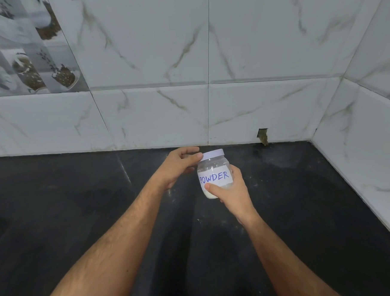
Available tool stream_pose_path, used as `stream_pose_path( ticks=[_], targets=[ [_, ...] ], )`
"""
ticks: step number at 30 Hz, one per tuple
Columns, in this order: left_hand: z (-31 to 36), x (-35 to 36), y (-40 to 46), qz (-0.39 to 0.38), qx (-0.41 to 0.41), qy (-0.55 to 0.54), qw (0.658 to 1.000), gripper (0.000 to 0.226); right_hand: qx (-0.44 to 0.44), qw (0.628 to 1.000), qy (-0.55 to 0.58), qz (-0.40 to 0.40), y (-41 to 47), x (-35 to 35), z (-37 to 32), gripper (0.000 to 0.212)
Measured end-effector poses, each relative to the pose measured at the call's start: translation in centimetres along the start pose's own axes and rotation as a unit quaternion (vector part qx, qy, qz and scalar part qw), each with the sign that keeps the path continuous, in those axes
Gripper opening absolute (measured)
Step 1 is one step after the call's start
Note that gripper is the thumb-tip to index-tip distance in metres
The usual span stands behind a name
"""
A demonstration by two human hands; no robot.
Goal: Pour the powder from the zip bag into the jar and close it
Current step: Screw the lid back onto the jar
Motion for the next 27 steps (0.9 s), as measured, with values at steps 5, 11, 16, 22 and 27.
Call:
stream_pose_path(
  ticks=[5,11,16,22,27],
  targets=[
    [1.3,1.8,-0.6,-0.041,-0.017,0.002,0.999,0.054,-0.040,0.998,-0.055,0.017,-0.5,0.5,-0.7,0.088],
    [1.2,1.9,-0.4,-0.012,-0.010,0.001,1.000,0.067,-0.044,0.998,-0.040,0.006,-0.9,0.9,-0.9,0.089],
    [0.2,0.5,-0.3,0.031,-0.021,0.005,0.999,0.071,-0.035,0.998,-0.026,0.037,-0.4,0.4,-0.7,0.088],
    [0.6,0.6,-0.5,0.012,-0.034,-0.051,0.998,0.056,-0.036,0.998,-0.027,0.044,-0.3,0.2,-0.8,0.084],
    [1.5,2.2,-0.8,-0.025,-0.021,0.010,0.999,0.071,-0.036,0.999,-0.030,0.015,-0.9,1.0,-1.2,0.084]
  ],
)
Point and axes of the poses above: each hand's wrist, its own y-axis towards the middle knuckle, its own x-axis out of the palm, z = x × y, the point moved 2 cm from there along y, towards the middle knuckle, and after that the axes turned 13 degrees about z, right-handed, at the moved point
